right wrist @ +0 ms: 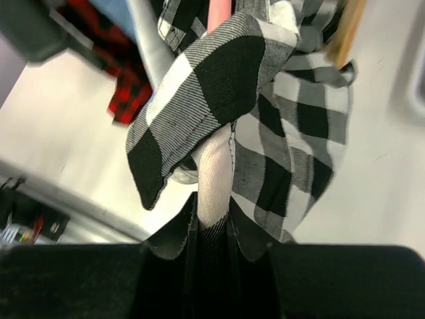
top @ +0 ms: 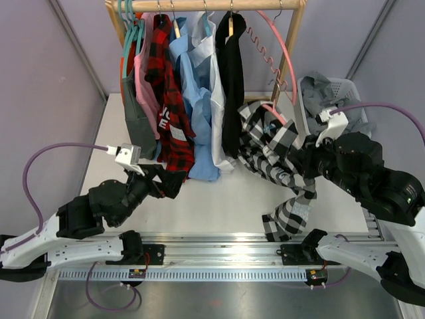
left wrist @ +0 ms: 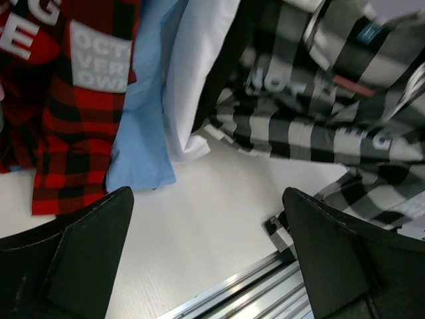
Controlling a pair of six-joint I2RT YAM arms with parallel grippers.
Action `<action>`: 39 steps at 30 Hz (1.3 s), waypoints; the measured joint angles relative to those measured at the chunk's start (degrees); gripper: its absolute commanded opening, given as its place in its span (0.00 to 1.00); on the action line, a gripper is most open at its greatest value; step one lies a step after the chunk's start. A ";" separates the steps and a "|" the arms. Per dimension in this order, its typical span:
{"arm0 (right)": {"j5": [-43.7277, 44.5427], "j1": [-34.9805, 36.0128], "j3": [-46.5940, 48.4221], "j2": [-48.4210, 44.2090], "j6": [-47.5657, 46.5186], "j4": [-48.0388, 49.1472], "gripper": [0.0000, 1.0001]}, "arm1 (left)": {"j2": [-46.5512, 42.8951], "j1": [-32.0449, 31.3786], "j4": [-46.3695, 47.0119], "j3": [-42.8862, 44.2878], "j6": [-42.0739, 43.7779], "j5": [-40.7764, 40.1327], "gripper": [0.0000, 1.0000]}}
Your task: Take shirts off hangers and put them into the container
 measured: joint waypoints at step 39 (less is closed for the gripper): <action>-30.29 0.17 -11.98 -12.48 7.76 -3.61 0.00 | 41.94 0.66 38.49 14.82 12.92 16.35 0.26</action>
